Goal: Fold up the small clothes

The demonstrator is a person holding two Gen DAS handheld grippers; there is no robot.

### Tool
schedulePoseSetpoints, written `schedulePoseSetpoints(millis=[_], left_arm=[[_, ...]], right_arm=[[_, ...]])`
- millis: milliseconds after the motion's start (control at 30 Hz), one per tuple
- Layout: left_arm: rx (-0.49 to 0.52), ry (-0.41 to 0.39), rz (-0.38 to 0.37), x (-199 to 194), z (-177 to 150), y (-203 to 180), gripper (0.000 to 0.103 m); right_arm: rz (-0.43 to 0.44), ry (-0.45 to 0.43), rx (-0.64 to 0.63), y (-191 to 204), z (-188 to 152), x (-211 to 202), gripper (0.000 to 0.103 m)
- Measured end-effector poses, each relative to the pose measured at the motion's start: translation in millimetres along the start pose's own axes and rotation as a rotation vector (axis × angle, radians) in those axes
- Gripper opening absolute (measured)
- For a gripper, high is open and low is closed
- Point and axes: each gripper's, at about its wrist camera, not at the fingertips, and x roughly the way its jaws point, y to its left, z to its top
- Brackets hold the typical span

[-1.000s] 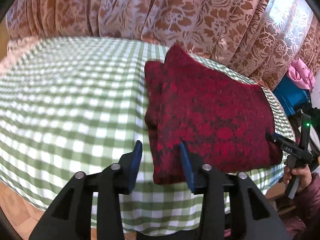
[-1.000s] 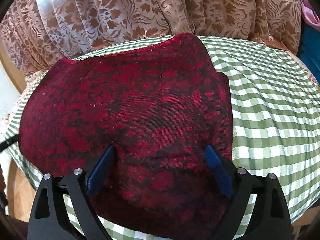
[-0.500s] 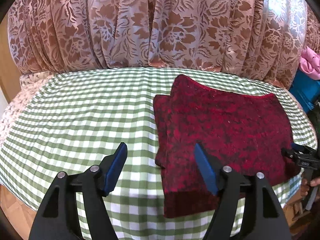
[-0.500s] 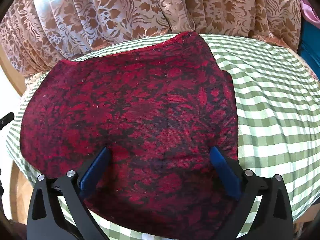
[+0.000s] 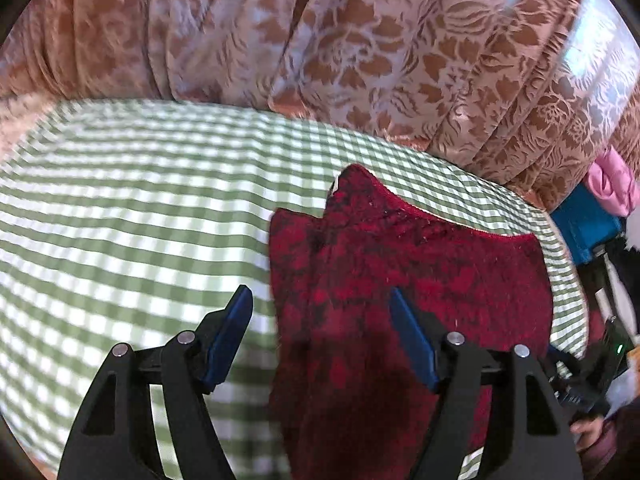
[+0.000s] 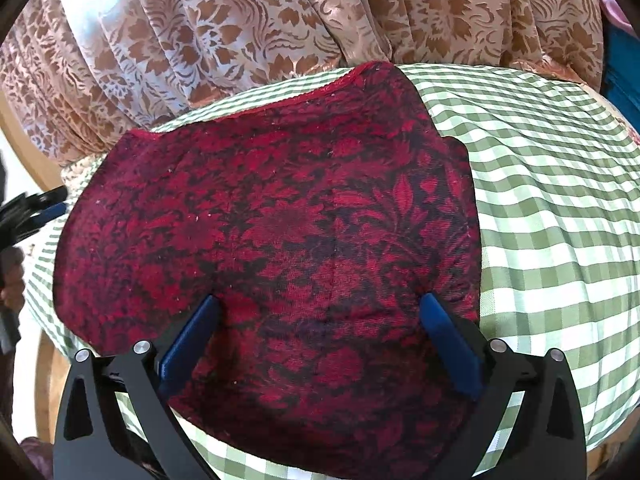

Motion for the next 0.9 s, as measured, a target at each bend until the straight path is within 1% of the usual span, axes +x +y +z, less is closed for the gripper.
schedulePoseSetpoints(millis=[67, 100, 167, 233, 300, 367, 400, 433, 500, 567, 633, 700, 733, 800, 833, 867, 900], left_arm=[[-0.004, 0.031, 0.007, 13.5, 4.3, 0.1, 0.069], [-0.006, 0.052, 0.019, 21.7, 4.9, -0.2, 0.067], [-0.002, 0.081, 0.007, 29.5, 4.8, -1.5, 0.055], [0.001, 0.1, -0.003, 35.7, 3.2, -3.7, 0.053], [0.001, 0.095, -0.012, 35.1, 2.9, -4.6, 0.046], [-0.002, 0.094, -0.045, 33.9, 2.8, -5.9, 0.02], [0.005, 0.087, -0.045, 31.7, 2.0, -8.0, 0.017], [0.02, 0.069, -0.029, 27.5, 0.9, -10.7, 0.013], [0.026, 0.038, -0.023, 16.9, -1.4, -14.3, 0.013], [0.019, 0.022, 0.0, 9.1, -7.6, -13.7, 0.013], [0.035, 0.044, 0.034, 16.9, -13.3, -11.1, 0.013], [0.068, 0.082, 0.068, 34.8, -16.0, -12.4, 0.014], [0.089, 0.084, 0.094, 41.8, -16.6, -16.1, 0.016], [0.112, 0.075, 0.123, 43.6, -15.2, -24.6, 0.018], [0.116, 0.059, 0.124, 41.1, -13.0, -28.6, 0.018], [0.115, 0.046, 0.118, 38.6, -11.4, -30.6, 0.02], [0.115, 0.041, 0.114, 37.8, -10.5, -30.8, 0.02]], right_arm=[[0.013, -0.019, 0.005, -1.9, -2.2, -1.5, 0.1], [0.02, -0.025, 0.004, -2.6, -2.8, -1.9, 0.1], [0.036, -0.032, 0.0, -4.4, -3.8, -3.0, 0.1], [0.057, -0.035, -0.009, -6.2, -4.2, -4.2, 0.1], [0.076, -0.043, -0.013, -7.9, -5.1, -5.2, 0.1], [0.085, -0.053, -0.015, -8.4, -6.7, -6.3, 0.1], [0.088, -0.061, -0.016, -9.0, -8.0, -6.7, 0.1], [0.089, -0.067, -0.018, -8.8, -9.2, -6.9, 0.1], [0.089, -0.069, -0.026, -8.2, -9.8, -7.6, 0.1], [0.095, -0.07, -0.029, -8.6, -10.2, -8.6, 0.1], [0.105, -0.069, -0.034, -9.4, -11.3, -9.1, 0.1], [0.105, -0.06, -0.053, -8.4, -11.1, -9.1, 0.1], [0.103, -0.055, -0.059, -7.8, -9.9, -8.6, 0.1], [0.099, -0.037, -0.069, -6.6, -7.4, -10.0, 0.1], [0.104, -0.028, -0.063, -6.9, -4.8, -12.7, 0.1], [0.118, -0.025, -0.048, -7.7, -1.6, -16.5, 0.1], [0.156, -0.031, -0.008, -12.2, 4.6, -24.1, 0.099]])
